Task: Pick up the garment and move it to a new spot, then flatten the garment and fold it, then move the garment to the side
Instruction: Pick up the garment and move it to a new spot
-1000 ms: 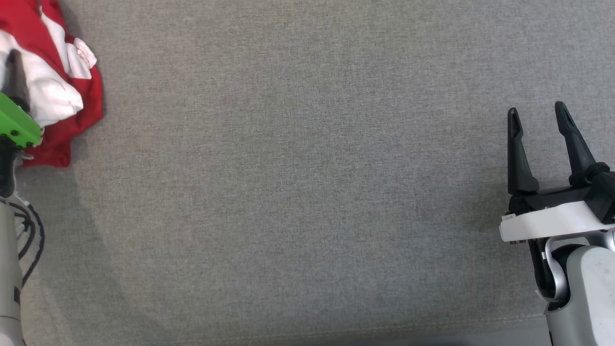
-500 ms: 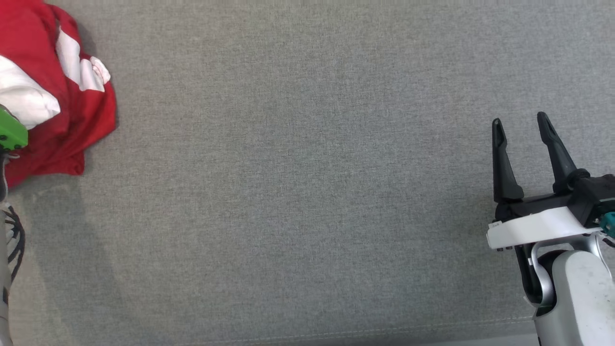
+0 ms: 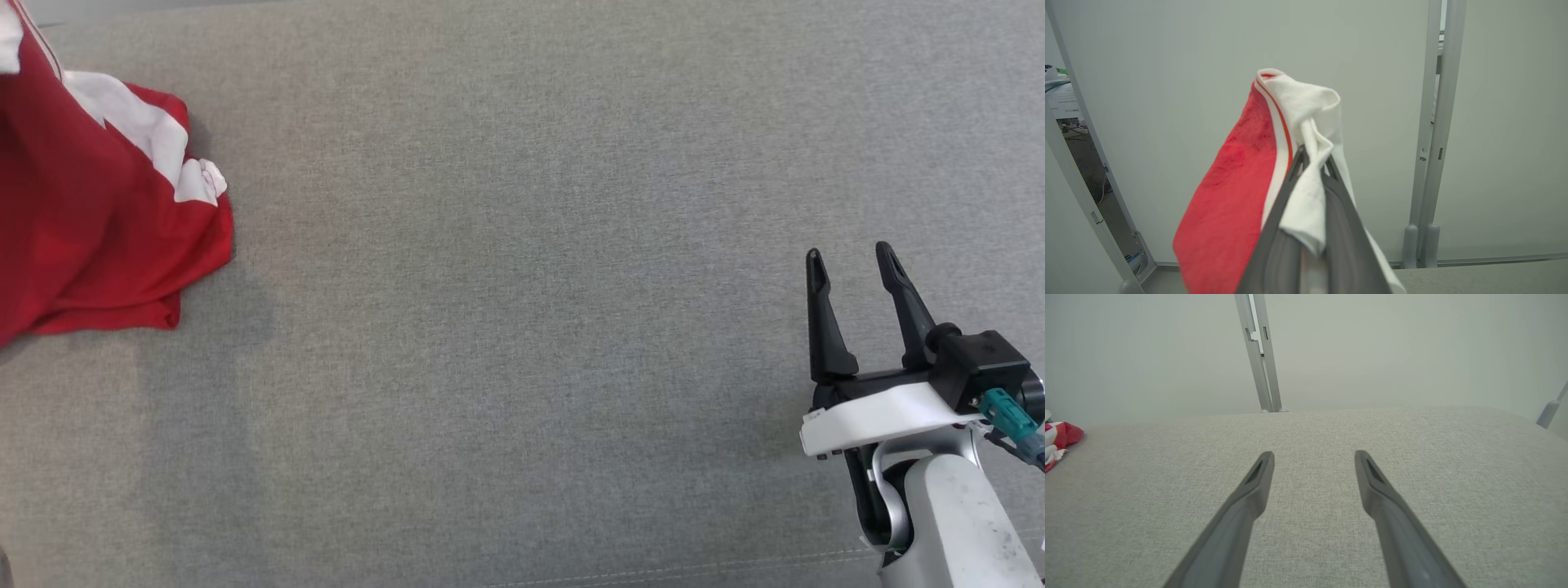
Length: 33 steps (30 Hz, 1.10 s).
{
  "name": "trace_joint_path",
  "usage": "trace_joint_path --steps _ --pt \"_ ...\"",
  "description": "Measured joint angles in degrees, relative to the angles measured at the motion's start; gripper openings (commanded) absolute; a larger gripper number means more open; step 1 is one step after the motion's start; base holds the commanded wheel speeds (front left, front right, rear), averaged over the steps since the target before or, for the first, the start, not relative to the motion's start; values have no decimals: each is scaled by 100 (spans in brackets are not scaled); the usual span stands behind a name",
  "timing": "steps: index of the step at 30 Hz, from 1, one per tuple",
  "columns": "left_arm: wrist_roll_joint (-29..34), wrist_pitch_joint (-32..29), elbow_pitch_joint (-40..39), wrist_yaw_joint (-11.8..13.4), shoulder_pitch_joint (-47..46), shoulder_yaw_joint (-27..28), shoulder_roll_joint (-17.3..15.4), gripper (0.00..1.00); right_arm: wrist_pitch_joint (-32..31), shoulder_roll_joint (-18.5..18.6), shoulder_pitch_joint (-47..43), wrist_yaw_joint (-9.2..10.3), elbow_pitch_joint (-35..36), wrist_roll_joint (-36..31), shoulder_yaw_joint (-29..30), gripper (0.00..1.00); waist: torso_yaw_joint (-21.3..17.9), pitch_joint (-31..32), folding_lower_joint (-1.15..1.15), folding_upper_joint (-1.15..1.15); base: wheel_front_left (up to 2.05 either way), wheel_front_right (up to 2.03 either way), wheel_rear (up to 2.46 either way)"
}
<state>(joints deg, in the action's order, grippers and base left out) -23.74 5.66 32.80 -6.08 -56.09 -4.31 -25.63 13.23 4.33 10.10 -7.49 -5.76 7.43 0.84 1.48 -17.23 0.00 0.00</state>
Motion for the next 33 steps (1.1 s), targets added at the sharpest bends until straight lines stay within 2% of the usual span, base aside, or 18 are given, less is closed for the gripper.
trace_joint_path --steps 7,11,15,21,26,33 --pt "-1 -598 -1416 5 -499 -414 378 0 104 -88 -40 0 -229 65 1 100 -366 229 0 0 0 0 0" --pt "-113 -1027 -2003 -3 -831 -755 717 0 145 -118 -42 0 -327 124 43 100 -654 301 0 0 0 0 0" --pt "-188 -1290 -2185 -44 -1215 -1121 1081 0 163 -132 -23 0 -407 198 118 100 -956 326 0 0 0 0 0" --pt "-328 -1250 -1971 -66 -1275 -1533 1583 0 176 -140 54 0 -430 314 111 100 -1354 274 0 0 0 0 0" --pt "-477 -956 -1673 -42 -432 -1659 1761 0 177 -141 55 0 -392 410 136 100 -1523 160 0 0 0 0 0" --pt "-703 -436 -1263 165 1256 -1588 1723 0 181 -144 9 0 -394 415 110 100 -1437 176 0 0 0 0 0"
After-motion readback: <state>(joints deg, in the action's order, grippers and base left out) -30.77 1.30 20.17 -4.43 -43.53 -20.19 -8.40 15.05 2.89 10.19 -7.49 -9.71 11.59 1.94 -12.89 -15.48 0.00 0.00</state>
